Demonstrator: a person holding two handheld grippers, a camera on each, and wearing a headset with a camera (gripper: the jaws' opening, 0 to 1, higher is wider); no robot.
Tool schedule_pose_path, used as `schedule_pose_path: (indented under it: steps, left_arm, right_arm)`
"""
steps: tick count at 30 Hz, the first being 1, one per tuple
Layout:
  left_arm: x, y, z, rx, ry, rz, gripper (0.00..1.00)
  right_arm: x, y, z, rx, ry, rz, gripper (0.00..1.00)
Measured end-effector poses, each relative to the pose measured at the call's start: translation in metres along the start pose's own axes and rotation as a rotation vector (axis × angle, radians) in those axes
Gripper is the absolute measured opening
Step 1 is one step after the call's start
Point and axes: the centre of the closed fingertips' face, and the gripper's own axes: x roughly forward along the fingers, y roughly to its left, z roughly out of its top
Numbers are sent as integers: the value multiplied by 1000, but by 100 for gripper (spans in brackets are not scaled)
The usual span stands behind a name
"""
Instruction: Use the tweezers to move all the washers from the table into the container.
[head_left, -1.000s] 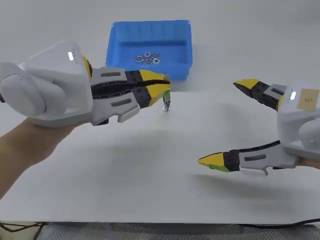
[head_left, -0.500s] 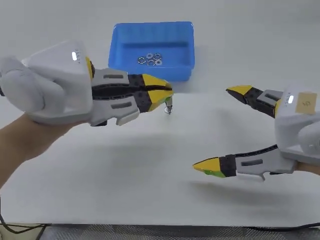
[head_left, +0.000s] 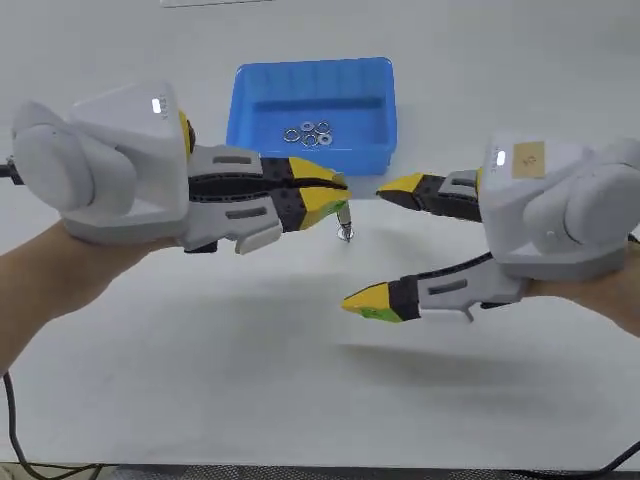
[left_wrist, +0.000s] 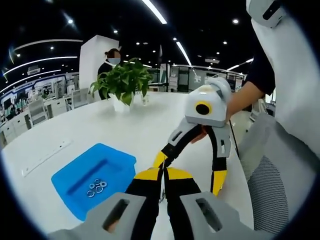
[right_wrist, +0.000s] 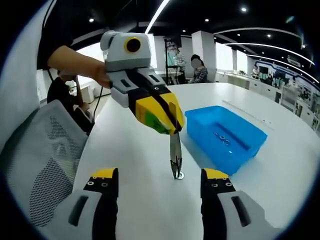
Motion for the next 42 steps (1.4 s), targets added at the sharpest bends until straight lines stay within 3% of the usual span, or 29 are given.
schedule_pose_path:
  steps: [6, 12, 16, 20, 25, 28, 33, 42]
  left_arm:
    - [0, 0, 0, -9, 6, -5, 6]
    - [3, 0, 0, -33, 5, -20, 6]
    - [4, -1, 0, -38, 5, -24, 6]
    - [4, -2, 0, -42, 5, -30, 6]
    - [5, -2, 0, -37, 11, -39, 6]
    - [5, -3, 0, -34, 14, -47, 6]
    - [4, -3, 0, -34, 17, -50, 6]
    - [7, -7, 1, -16, 31, -59, 6]
  right_arm:
    - [9, -3, 4, -16, 10, 29, 52]
    - [18, -14, 8, -31, 20, 59, 31]
    - [23, -18, 9, -50, 30, 71, 28]
    - [25, -16, -1, -114, 82, 118, 22]
    - [24, -15, -2, -121, 86, 158, 17]
    - [23, -15, 6, -98, 50, 180, 14]
    - [23, -14, 5, -109, 64, 216, 12]
    - [22, -10, 4, -221, 75, 202, 9]
